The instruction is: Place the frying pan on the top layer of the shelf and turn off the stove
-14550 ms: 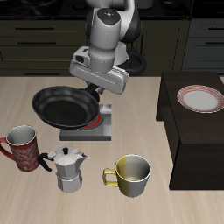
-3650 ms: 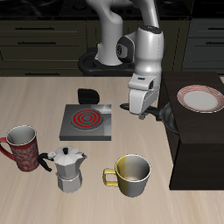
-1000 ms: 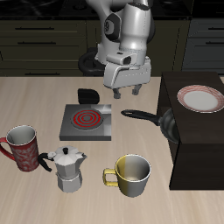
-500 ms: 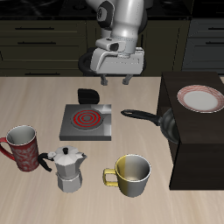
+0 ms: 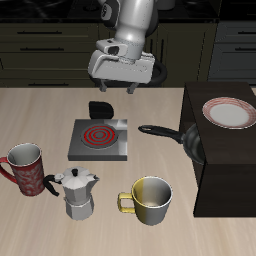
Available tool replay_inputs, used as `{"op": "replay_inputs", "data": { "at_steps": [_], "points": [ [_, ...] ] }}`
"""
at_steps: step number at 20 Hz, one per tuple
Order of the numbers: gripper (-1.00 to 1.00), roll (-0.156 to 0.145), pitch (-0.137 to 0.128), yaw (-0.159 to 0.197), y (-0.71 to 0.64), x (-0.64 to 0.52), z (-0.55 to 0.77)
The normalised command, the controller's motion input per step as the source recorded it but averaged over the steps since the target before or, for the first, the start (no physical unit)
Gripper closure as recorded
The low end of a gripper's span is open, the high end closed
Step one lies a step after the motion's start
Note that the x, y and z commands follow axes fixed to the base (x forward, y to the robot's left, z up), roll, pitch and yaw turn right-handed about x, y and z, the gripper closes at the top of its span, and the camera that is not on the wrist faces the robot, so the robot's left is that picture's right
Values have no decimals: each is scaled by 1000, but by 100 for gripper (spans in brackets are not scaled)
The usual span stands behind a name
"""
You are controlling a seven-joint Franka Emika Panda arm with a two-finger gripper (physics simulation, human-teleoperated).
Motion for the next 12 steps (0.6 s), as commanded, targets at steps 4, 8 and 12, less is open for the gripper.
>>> {"op": "replay_inputs", "data": {
  "at_steps": [4, 8, 12],
  "points": [
    [-100, 40, 14, -118, -186, -202, -20],
    [-100, 58, 18, -217, -192, -250, 0],
    [-100, 23, -22, -207, -110, -466, 37]
  ]
}}
